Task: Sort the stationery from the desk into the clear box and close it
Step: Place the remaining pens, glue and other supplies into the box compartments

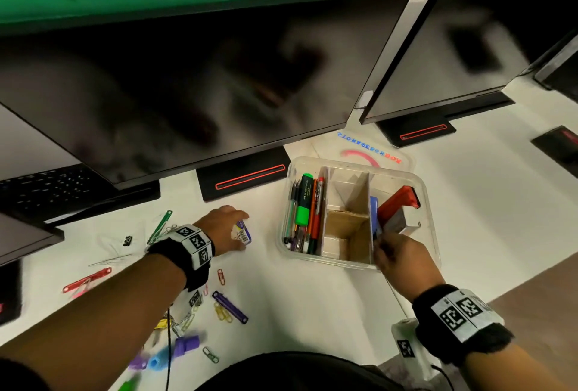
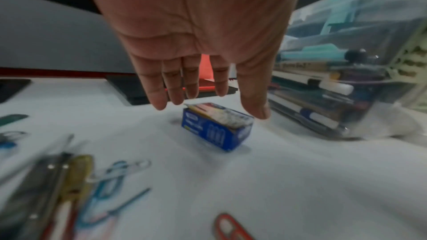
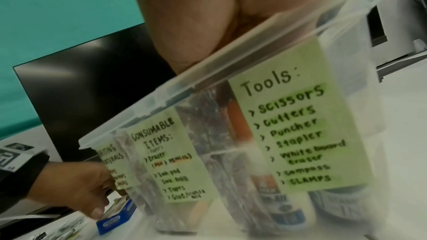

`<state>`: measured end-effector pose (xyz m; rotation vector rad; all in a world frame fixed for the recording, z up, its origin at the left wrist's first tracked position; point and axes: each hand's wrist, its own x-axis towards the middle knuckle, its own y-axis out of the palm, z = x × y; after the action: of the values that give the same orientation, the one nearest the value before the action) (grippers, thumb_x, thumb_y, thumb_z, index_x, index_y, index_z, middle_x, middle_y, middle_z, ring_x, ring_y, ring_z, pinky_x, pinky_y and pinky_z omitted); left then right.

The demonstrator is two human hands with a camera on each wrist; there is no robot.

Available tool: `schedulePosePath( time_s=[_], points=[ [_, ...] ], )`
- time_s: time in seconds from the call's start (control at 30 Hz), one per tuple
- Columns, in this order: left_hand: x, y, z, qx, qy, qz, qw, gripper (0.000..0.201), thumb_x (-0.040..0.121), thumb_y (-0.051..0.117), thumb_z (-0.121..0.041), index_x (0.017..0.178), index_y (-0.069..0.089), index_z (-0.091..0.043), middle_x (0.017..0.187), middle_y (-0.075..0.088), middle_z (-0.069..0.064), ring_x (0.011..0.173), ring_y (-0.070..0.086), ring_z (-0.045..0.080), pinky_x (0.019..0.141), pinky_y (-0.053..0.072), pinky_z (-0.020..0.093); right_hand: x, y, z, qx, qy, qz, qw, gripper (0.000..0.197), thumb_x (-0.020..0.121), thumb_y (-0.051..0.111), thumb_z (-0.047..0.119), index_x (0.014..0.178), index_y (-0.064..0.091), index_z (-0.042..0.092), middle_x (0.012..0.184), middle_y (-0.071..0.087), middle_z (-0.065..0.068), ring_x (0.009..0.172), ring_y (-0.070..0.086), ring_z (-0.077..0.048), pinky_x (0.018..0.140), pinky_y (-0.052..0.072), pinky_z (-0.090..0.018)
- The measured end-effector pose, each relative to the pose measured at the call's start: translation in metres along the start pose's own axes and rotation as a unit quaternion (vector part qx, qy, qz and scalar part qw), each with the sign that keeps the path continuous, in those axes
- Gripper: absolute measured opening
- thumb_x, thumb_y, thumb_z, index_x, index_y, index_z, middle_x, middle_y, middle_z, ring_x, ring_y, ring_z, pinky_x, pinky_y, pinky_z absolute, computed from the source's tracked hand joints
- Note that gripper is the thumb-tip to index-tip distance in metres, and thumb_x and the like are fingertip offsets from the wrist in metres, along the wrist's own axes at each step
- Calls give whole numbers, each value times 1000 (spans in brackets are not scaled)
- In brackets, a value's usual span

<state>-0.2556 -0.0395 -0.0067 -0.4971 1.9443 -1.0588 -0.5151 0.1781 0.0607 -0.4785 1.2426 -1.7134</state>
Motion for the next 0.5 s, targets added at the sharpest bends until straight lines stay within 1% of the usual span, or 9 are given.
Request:
schedulePosePath(
  time_s=[0.07, 0.13, 0.2, 0.27, 0.33, 0.37, 0.43, 0.5],
  points=[
    [3, 11, -5, 20, 1, 26, 999, 74, 75, 73, -41, 140, 38, -28, 147, 32, 4, 136, 36, 23, 113, 32, 32, 6, -1, -1, -16, 23, 39, 999, 16, 88, 55, 17, 89, 68, 7, 88, 70, -15, 84, 65, -33, 71, 48, -32],
    [6, 21, -8, 49, -1, 30, 998, 68, 79, 70, -35, 139, 39, -27, 146, 32, 5, 135, 35, 24, 113, 33, 32, 14, -8, -1, -36, 51, 107, 992, 20, 88, 56, 23, 98, 68, 10, 98, 70, -12, 94, 64, -29, 81, 49, -30],
    [6, 26, -9, 55, 1, 13, 998, 59, 82, 67, -27, 136, 43, -26, 141, 37, 4, 130, 39, 24, 110, 35, 31, 22, -16, 2, -61, 59, 177, 980, 25, 89, 57, 28, 107, 67, 14, 107, 68, -6, 103, 61, -23, 88, 45, -26],
    [5, 26, -8, 50, -1, 1, 999, 51, 81, 66, -25, 129, 49, -24, 133, 44, 3, 124, 44, 23, 106, 39, 30, 27, -19, 5, -117, 48, 220, 967, 27, 91, 54, 28, 111, 65, 14, 110, 66, -4, 107, 60, -21, 88, 43, -22],
    [2, 21, -8, 25, -11, -13, 1000, 50, 79, 68, -26, 127, 52, -23, 129, 49, 3, 120, 48, 22, 103, 41, 29, 30, -19, 8, -161, 42, 209, 964, 27, 92, 52, 22, 113, 62, 10, 111, 67, -6, 105, 62, -22, 88, 46, -23],
    [0, 16, -8, 5, -17, -29, 999, 51, 78, 69, -27, 127, 52, -22, 129, 50, 3, 119, 49, 22, 103, 41, 29, 33, -18, 8, -164, 51, 197, 965, 27, 91, 52, 18, 115, 60, 7, 111, 68, -8, 103, 63, -23, 88, 48, -25],
    [-5, 3, -11, -45, -27, -74, 996, 54, 77, 70, -28, 127, 51, -21, 128, 52, 4, 117, 51, 22, 101, 42, 29, 37, -19, 9, -160, 67, 173, 970, 30, 89, 51, 10, 118, 56, 4, 111, 67, -12, 104, 63, -24, 88, 50, -27],
    [-12, -14, -19, -114, -38, -128, 984, 58, 76, 72, -27, 129, 48, -22, 128, 53, 5, 115, 53, 22, 100, 43, 30, 40, -20, 11, -173, 60, 167, 969, 29, 88, 51, 6, 115, 61, 4, 111, 68, -12, 105, 63, -25, 89, 49, -27]
  ],
)
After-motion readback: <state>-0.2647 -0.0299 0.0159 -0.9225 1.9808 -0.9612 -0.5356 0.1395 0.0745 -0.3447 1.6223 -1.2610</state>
